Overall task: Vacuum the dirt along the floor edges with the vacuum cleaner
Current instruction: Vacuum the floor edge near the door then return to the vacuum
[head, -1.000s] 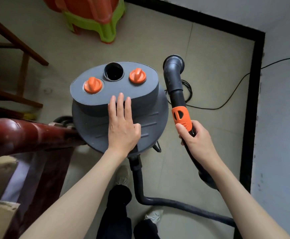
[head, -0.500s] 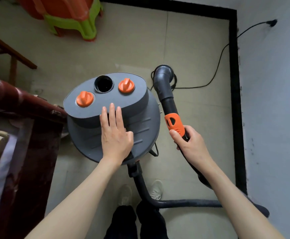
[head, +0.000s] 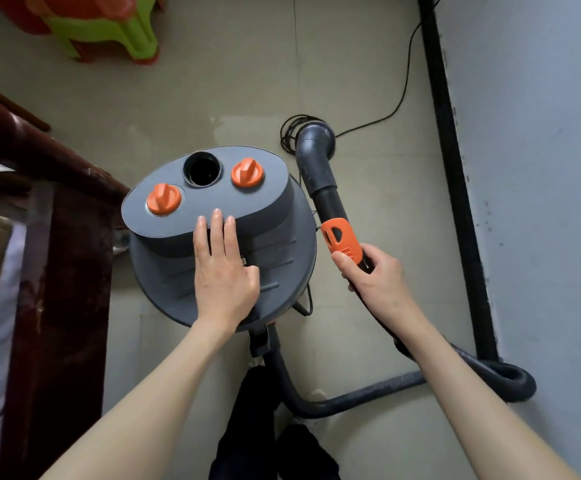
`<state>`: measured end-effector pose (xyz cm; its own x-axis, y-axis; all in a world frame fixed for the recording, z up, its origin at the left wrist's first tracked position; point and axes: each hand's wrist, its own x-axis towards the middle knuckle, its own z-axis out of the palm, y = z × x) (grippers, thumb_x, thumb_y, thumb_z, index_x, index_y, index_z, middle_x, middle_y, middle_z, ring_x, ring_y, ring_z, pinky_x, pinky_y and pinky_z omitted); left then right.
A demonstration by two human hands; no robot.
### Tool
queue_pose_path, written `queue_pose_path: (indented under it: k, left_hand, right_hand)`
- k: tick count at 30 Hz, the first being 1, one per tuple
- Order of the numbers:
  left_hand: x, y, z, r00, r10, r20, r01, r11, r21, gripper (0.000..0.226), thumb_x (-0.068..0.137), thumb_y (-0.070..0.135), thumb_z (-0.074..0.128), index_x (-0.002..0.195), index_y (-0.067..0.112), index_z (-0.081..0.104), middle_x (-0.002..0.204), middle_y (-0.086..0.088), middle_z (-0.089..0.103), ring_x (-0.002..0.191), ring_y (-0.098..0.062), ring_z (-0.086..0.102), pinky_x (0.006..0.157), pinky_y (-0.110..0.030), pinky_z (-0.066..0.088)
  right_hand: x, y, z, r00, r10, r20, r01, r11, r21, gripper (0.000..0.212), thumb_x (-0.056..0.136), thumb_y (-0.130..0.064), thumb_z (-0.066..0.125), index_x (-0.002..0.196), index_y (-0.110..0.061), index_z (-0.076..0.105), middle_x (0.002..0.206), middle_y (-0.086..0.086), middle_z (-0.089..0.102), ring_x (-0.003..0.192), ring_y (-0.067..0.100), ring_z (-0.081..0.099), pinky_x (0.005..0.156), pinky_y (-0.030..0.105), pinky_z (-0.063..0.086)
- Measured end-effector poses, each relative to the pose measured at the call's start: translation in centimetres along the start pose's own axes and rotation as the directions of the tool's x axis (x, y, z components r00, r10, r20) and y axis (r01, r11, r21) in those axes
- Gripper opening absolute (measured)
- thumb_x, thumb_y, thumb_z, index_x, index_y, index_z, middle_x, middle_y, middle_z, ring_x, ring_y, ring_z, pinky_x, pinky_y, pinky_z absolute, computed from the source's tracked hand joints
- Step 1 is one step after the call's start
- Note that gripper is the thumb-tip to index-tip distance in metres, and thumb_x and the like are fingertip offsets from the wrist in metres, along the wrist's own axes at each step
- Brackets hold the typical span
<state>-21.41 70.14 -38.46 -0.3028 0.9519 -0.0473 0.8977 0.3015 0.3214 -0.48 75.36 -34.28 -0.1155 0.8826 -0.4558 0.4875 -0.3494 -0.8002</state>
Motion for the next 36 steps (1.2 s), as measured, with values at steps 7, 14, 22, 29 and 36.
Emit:
queue_pose_path:
  k: [7, 14, 22, 29, 36]
  left_hand:
    - [-7.0, 0.7, 1.1, 1.0, 0.02, -0.007, -0.02, 1.0, -0.002, 0.073, 0.077, 0.007, 0.058, 0.144, -0.002, 0.03, 0.154, -0.019, 0.024, 0.143, -0.04, 0.013, 0.118, -0.046, 0.013]
    - [-11.9, 2.4, 1.5, 0.997, 0.033, 0.069, -0.036, 0.998, 0.042, 0.074, 0.079, 0.012, 0.057, 0.144, -0.003, 0.026, 0.153, -0.023, 0.023, 0.142, -0.043, 0.014, 0.116, -0.053, 0.021]
    - [-13.7, 3.5, -2.7, 0.936, 0.077, 0.345, -0.104, 0.993, 0.061, 0.071, 0.098, 0.035, 0.037, 0.151, 0.001, 0.004, 0.159, -0.018, 0.001, 0.147, -0.032, -0.003, 0.12, -0.044, 0.001]
    - [-19.2, 13.1, -10.2, 0.749, 0.496, 0.44, -0.363, 0.862, -0.354, 0.052, 0.1, 0.022, 0.041, 0.146, 0.004, 0.027, 0.155, -0.013, 0.025, 0.147, -0.024, 0.008, 0.116, -0.035, 0.015]
    - [-32.2, 26.3, -17.1, 0.303, 0.826, 0.476, -0.54, 0.56, -0.628, 0.037, 0.1, 0.027, 0.043, 0.136, 0.021, 0.048, 0.137, 0.004, 0.052, 0.126, -0.013, 0.048, 0.099, -0.017, 0.031]
  right_hand:
    - [-6.1, 4.2, -1.0, 0.999, 0.021, -0.044, -0.019, 0.999, 0.046, 0.045, 0.075, -0.056, 0.061, 0.08, -0.011, 0.061, 0.066, 0.003, 0.056, 0.06, 0.018, 0.052, 0.065, 0.044, 0.049]
    - [-11.5, 6.9, -1.2, 0.993, 0.066, -0.102, -0.057, 0.994, 0.091, 0.028, 0.089, -0.037, 0.067, 0.083, -0.009, 0.063, 0.066, 0.003, 0.057, 0.056, 0.014, 0.052, 0.063, 0.035, 0.047]
    - [-20.5, 4.3, -3.2, 0.965, 0.096, -0.244, -0.047, 0.978, 0.203, 0.025, 0.089, -0.036, 0.067, 0.08, -0.012, 0.063, 0.067, 0.001, 0.061, 0.056, 0.012, 0.055, 0.063, 0.033, 0.05]
    - [-31.5, 0.2, -10.3, 0.895, 0.086, -0.437, 0.074, 0.939, 0.337, 0.015, 0.091, -0.029, 0.066, 0.084, -0.016, 0.064, 0.065, -0.005, 0.062, 0.052, 0.006, 0.057, 0.055, 0.018, 0.048]
    - [-49.0, -0.4, -18.1, 0.728, 0.118, -0.676, 0.23, 0.886, 0.403, 0.027, 0.092, -0.041, 0.062, 0.089, -0.014, 0.065, 0.068, -0.005, 0.068, 0.061, 0.01, 0.062, 0.063, 0.021, 0.053]
